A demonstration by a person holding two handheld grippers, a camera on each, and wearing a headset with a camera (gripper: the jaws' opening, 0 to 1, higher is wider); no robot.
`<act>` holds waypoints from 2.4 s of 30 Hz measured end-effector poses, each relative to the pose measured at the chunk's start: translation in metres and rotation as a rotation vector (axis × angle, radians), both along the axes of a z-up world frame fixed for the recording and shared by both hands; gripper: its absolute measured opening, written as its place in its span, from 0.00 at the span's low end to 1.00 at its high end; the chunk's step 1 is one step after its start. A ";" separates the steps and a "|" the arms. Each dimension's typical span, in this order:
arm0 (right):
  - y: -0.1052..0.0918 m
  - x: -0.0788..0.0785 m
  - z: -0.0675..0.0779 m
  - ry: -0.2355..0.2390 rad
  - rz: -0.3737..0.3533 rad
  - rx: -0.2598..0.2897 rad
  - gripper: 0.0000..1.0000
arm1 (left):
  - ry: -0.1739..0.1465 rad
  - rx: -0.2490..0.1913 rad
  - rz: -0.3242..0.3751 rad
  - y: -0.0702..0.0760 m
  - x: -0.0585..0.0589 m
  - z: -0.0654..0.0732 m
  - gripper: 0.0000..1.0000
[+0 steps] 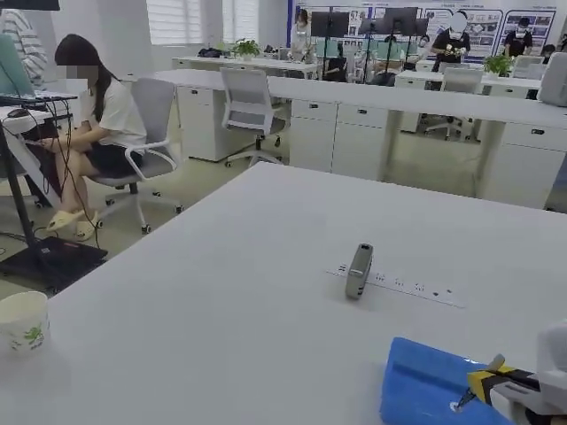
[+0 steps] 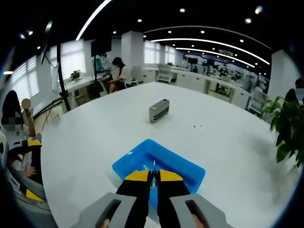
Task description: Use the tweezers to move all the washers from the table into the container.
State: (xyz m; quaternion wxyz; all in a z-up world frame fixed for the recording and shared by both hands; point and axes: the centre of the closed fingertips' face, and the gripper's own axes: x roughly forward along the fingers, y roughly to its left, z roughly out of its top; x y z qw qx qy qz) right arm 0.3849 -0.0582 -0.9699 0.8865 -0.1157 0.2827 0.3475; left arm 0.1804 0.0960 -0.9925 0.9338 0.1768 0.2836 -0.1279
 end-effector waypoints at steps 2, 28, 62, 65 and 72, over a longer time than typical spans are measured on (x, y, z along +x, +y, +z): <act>0.000 0.001 -0.005 0.006 -0.005 -0.005 0.00 | -0.002 -0.005 0.003 0.000 0.000 0.001 0.90; 0.007 0.001 -0.048 0.043 0.041 -0.104 0.01 | 0.016 -0.001 0.008 0.001 0.000 -0.003 0.90; 0.002 -0.024 0.035 -0.093 -0.005 0.079 0.02 | -0.021 -0.013 0.044 0.007 0.002 0.005 0.90; 0.003 -0.031 0.041 -0.104 -0.003 0.087 0.02 | -0.024 -0.013 0.045 0.008 0.002 0.005 0.90; 0.002 -0.049 0.042 -0.108 0.008 0.094 0.02 | -0.031 -0.015 0.047 0.008 0.002 0.006 0.90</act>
